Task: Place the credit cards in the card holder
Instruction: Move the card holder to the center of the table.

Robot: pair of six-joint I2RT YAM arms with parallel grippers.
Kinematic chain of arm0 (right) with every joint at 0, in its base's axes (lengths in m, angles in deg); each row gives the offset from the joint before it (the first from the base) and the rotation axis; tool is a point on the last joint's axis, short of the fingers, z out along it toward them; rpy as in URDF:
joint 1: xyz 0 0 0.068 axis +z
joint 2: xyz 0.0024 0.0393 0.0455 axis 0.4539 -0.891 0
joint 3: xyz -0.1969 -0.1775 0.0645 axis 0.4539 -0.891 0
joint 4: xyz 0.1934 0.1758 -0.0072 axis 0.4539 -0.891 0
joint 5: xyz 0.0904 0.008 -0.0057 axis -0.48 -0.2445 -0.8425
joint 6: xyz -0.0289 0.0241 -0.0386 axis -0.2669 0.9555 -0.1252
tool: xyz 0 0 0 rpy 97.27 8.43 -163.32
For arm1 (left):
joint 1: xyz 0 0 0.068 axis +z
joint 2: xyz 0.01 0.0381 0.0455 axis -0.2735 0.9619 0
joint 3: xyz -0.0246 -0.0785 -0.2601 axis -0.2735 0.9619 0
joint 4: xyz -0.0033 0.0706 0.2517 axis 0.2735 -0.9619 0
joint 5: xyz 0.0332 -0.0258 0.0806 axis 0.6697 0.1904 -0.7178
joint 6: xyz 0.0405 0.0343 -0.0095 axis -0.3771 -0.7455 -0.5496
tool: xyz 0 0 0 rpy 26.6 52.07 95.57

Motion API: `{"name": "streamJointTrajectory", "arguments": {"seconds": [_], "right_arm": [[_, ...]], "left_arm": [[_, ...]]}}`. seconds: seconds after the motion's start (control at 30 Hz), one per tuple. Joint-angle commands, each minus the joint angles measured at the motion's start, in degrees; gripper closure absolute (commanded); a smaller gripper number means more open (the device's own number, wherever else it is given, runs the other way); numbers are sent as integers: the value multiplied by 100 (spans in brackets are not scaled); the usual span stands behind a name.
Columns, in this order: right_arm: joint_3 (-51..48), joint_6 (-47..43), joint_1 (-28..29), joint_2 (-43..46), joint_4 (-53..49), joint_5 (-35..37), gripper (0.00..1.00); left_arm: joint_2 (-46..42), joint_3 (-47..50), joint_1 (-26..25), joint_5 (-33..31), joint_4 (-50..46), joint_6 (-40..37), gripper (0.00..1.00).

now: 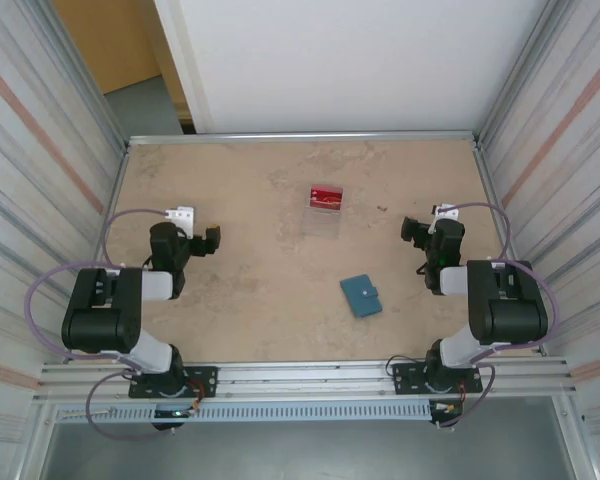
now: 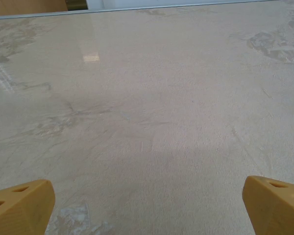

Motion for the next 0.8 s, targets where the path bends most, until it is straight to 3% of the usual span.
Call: {"name": "streamJointTrajectory", "arguments": {"seconds": [0.0,0.77], "right_arm": [[-3,-150,-2,-3,101,-8,1],[-8,-146,7,-3,99,-10,1]], "left_arm": [[-27,-70,-23,-80,54,-59,1],[-9,-37,-118,-280,185,-111,1]]}}
